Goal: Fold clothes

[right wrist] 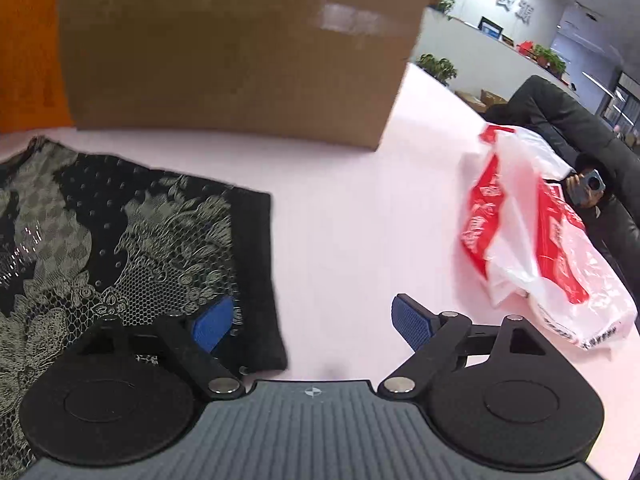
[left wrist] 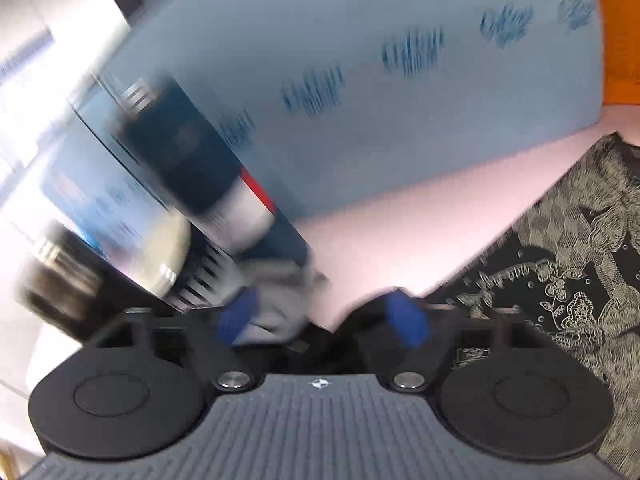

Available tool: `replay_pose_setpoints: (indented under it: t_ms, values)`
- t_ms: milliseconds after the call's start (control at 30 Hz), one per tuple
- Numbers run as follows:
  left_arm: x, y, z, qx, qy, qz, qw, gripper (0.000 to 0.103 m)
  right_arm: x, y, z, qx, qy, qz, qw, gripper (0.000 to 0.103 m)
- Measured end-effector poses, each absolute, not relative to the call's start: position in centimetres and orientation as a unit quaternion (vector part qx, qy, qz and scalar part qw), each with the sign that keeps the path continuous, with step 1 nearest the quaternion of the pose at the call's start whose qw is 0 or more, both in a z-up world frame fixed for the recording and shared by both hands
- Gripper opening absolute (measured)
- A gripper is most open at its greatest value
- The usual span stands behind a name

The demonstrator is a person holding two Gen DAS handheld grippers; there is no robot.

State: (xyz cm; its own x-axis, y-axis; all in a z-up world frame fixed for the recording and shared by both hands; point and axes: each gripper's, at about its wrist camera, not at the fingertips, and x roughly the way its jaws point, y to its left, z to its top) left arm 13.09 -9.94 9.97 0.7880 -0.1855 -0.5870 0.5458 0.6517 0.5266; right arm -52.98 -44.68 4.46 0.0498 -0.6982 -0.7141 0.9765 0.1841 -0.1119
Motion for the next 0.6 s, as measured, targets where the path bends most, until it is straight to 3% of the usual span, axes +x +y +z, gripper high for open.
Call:
replay_pose_setpoints:
  t_ms: [100, 267, 467, 600]
  values:
    - [8.8, -7.4, 12.2, 0.354, 0.231, -0.179, 0.888, 0.083, -55.4, -42.5, 5.4, 0.249, 0.299, -0.588, 0.709, 0.086]
    - [-1.1, 0.1, 14.0, 0.216, 0.324, -0.236, 0.890, 0.083, -57.2, -34.0, 6.2, 0.295, 0.285, -0.484, 0.773, 0.086]
    - [-15.3, 8.2, 9.1, 0.169, 0.415, -0.203, 0.871, 0.083, -59.9, -24.0, 3.6, 0.326, 0.311, -0.402, 0.797, 0.086]
    - [-18.6, 14.1, 5.1, 0.030, 0.506, -0.149, 0.849, 0.083, -59.1, -21.2, 2.5, 0.293, 0.306, -0.364, 0.830, 0.085]
